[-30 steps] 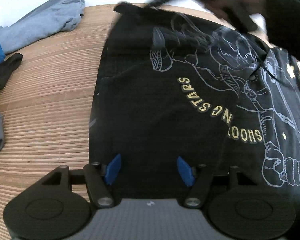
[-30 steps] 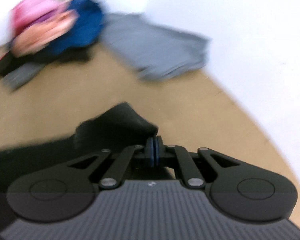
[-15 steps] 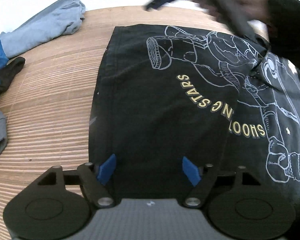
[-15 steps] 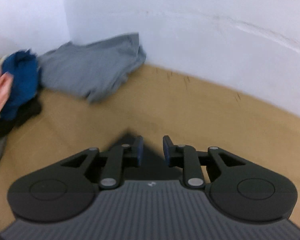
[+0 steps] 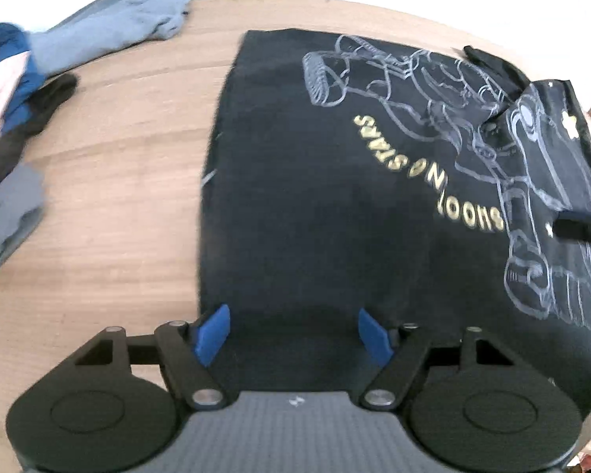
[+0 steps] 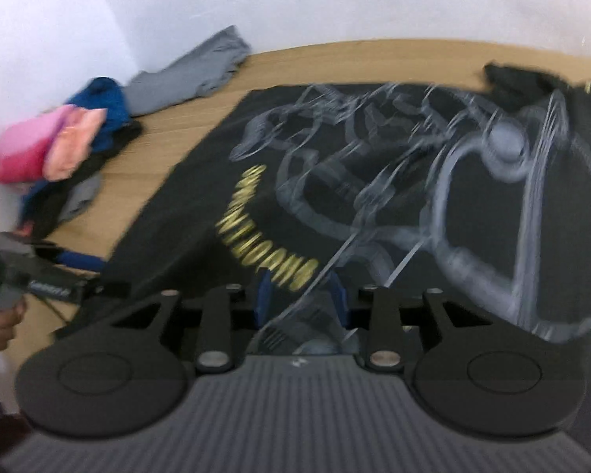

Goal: Fold clothes

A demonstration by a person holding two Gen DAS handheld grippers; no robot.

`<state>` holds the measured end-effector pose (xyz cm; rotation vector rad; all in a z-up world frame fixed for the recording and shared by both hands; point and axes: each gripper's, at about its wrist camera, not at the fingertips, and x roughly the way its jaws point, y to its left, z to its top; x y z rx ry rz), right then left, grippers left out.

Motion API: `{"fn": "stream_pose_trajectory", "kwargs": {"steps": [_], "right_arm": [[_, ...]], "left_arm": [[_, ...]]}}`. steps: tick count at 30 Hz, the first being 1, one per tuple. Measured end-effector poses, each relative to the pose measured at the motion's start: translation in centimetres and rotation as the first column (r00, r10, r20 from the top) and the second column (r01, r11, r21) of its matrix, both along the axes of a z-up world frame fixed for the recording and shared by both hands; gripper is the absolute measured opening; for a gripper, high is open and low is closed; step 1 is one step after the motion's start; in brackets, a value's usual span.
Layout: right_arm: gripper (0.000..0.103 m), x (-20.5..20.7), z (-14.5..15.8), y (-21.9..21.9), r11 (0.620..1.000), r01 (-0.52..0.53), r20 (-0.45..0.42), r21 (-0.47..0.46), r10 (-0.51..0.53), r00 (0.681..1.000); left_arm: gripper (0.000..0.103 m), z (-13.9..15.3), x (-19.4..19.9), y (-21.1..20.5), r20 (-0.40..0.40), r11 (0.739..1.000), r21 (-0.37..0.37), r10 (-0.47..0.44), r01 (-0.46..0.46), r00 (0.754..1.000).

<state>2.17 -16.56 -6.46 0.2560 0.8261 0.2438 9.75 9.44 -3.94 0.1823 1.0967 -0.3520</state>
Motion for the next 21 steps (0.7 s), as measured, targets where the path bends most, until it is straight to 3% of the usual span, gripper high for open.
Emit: {"fn": "stream_pose_trajectory", "kwargs": {"steps": [3, 7, 12, 13, 15, 17, 18, 21], "right_arm": [[0.036, -1.3, -1.4, 2.5, 0.992, -0.091, -0.032, 0.090, 0.095, 0.995], [0.036, -2.9, -2.9, 7.3, 0.965, -0.234, -0.011, 0.118, 0.237, 0.972], [0.038, -5.3, -4.3, 12.2, 0.920, -0.307, -0.015, 0.244, 0.320, 0.947], [0.038, -5.9, -4.5, 13.0, 0.889, -0.342, -0.016, 0.303, 0.364, 0.931], [0.039, -6.7, -4.9, 14.2, 0.792, -0.412, -0.018, 0.450, 0.469, 0.883], [0.039, -7.8, -4.7, 15.1, 0.723, -0.455, 0.006, 0.519, 0.530, 0.848], [0.039, -8.4, -4.4, 15.3, 0.721, -0.465, 0.017, 0.514, 0.534, 0.846], [0.039, -10.0, -3.2, 14.6, 0.786, -0.451, 0.030, 0.424, 0.485, 0.874]], "left_arm": [[0.073, 1.2, -3.1, 1.2, 0.041, 0.997, 0.043, 0.058, -0.059, 0.998], [0.073, 2.8, -7.5, 3.1, 0.073, 0.987, 0.073, 0.136, -0.141, 0.988], [0.073, 5.2, -11.9, 5.2, 0.108, 0.977, 0.090, 0.183, -0.193, 0.977], [0.073, 5.7, -12.6, 5.6, 0.117, 0.976, 0.088, 0.188, -0.198, 0.975], [0.074, 6.5, -13.4, 6.3, 0.144, 0.976, 0.087, 0.185, -0.198, 0.972], [0.074, 7.4, -13.6, 7.1, 0.168, 0.979, 0.069, 0.179, -0.193, 0.969], [0.074, 7.6, -13.4, 7.2, 0.171, 0.981, 0.057, 0.175, -0.187, 0.970], [0.074, 7.8, -13.0, 6.9, 0.183, 0.990, 0.024, 0.135, -0.142, 0.974]]}}
